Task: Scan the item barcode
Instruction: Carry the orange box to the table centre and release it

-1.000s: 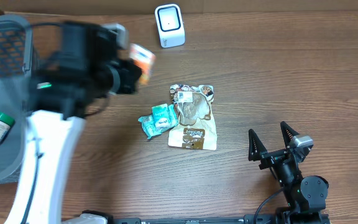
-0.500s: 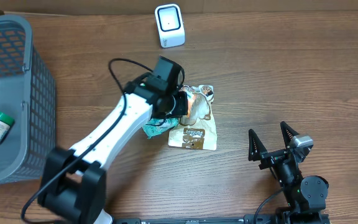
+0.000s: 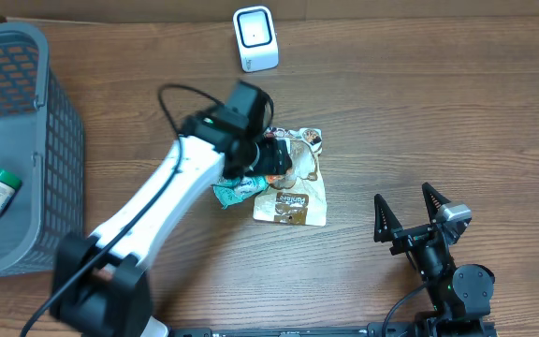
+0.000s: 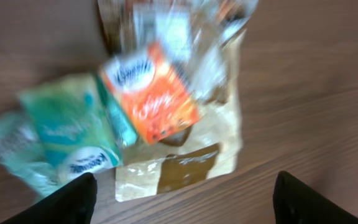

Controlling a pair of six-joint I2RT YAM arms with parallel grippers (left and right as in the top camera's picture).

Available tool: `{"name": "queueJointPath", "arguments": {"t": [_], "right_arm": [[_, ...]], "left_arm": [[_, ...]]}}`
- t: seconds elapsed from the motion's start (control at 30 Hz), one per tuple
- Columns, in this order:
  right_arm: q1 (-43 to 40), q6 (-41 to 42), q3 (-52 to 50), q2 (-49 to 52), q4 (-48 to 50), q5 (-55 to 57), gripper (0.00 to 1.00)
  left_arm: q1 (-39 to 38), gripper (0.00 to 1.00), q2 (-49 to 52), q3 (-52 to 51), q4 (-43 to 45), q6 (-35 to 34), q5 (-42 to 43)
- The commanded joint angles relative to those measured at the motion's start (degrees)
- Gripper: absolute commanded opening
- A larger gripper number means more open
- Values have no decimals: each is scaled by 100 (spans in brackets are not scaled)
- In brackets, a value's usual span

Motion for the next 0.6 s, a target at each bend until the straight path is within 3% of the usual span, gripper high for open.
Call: {"name": "queueJointPath", "arguments": {"t": [0.0,0.17,0.27,0.43,0.57], "right_arm": [[22,-20,-59,-59,33,55,100],[22,-20,-59,-59,33,55,100],[22,-20,-59,-59,33,55,100],[22,-20,-59,-59,33,55,100],[22,-20,-59,-59,33,55,100]], "left_arm": [[520,79,-903,988,-409,525,2],[1744,85,-1574,2098,-1408,859,-48],[2848,89,-1919,2546,-1884,922,-501],[4850,92,-2345,2625,-2100,986,-1252],[5917,91,-2293,2542,-2063,658,-1038]]}}
